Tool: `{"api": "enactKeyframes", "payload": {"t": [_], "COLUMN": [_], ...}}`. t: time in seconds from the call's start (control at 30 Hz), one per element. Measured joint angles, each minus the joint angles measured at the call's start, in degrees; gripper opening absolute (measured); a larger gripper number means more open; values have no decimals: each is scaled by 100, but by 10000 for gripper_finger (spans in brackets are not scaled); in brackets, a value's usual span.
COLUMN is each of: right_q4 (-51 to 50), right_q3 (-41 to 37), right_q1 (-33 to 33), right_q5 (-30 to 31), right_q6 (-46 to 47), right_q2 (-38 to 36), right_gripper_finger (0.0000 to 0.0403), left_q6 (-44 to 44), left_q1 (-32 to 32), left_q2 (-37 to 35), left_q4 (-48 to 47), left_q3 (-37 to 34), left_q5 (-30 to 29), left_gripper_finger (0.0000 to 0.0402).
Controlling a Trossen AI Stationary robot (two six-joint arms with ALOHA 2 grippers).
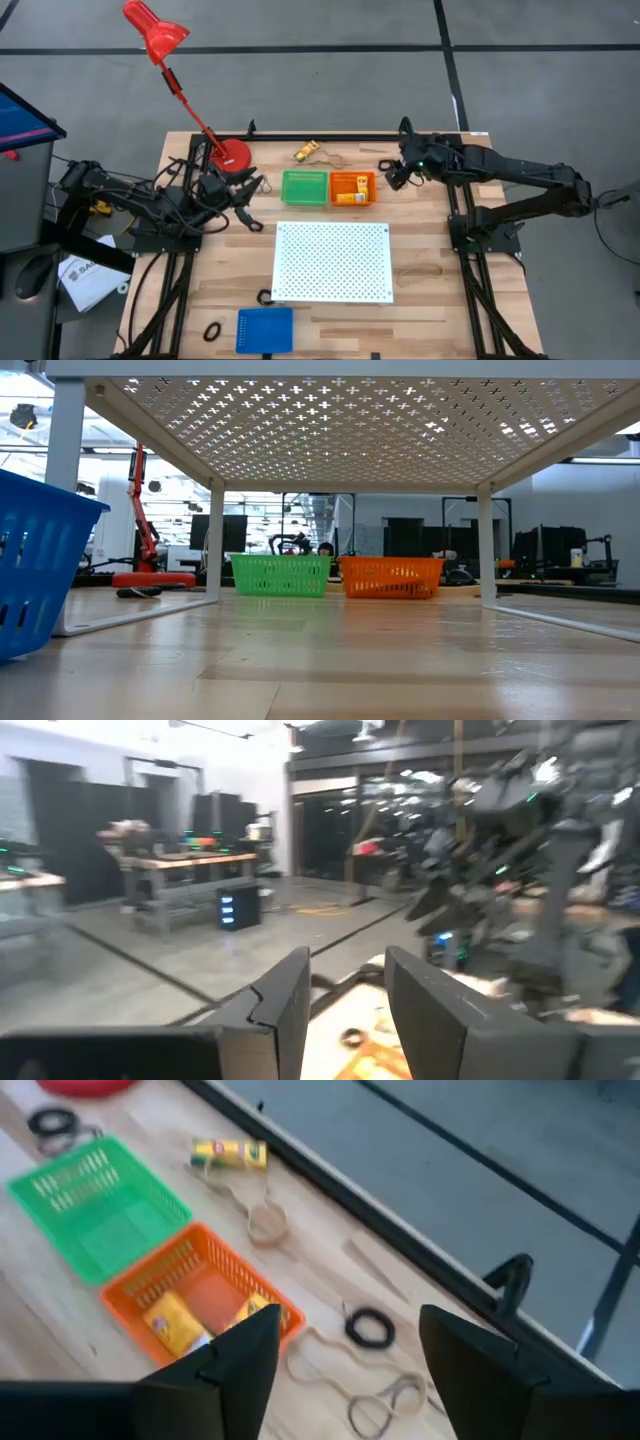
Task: Pick & Place Office Desk Supplies
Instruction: Put the crayon box into the orange bin
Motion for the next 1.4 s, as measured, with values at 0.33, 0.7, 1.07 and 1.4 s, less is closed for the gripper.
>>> {"api": "enactKeyframes", "payload": {"t": [0.33, 0.7, 1.07, 1.4], "right_q4": [1620, 2366, 4161, 4684], "right_q3": [2, 4, 4, 4], "right_q1": [-635, -1132, -1198, -1672], "right_q5": [-1475, -2142, -2107, -2239], "right_q6": [-660, -803, -2114, -3153], "right_q2": [154, 259, 232, 276], "right_gripper_finger": [240, 240, 240, 240], "left_q6": [322, 327, 414, -886], "left_q1": [57, 586, 1481, 3070], "left_q2": [2, 1, -29, 361], "left_q4": [-24, -277, -299, -2533], "left_q3": [29, 48, 52, 810], "left_q5": [-598, -921, -443, 1572], "left_gripper_finger": [122, 122, 122, 122]}}
